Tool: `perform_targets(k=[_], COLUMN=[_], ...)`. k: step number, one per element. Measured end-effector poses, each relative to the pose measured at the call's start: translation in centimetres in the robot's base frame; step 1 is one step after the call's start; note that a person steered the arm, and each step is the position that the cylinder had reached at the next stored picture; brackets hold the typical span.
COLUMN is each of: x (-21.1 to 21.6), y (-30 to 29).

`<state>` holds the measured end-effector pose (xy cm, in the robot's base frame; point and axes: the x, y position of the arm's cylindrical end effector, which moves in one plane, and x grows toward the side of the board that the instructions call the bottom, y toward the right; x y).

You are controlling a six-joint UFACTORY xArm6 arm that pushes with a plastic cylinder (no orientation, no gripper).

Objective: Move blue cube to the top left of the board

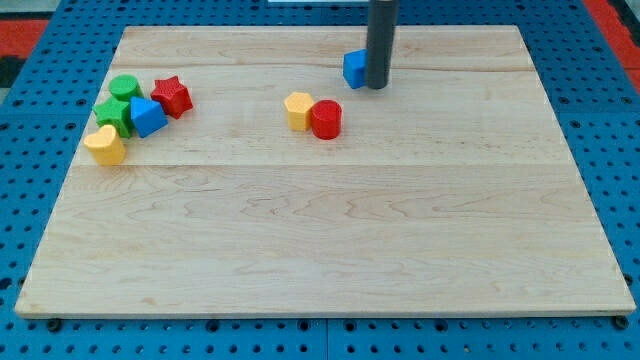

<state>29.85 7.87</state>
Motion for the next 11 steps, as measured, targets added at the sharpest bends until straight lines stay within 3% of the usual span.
perform_targets(k=[2,4,6,8,11], x=[-1.8,-2.3,-4.8,-4.8,-2.5], y=[2.3,-5.6,-3.7,-14.7,-16.1])
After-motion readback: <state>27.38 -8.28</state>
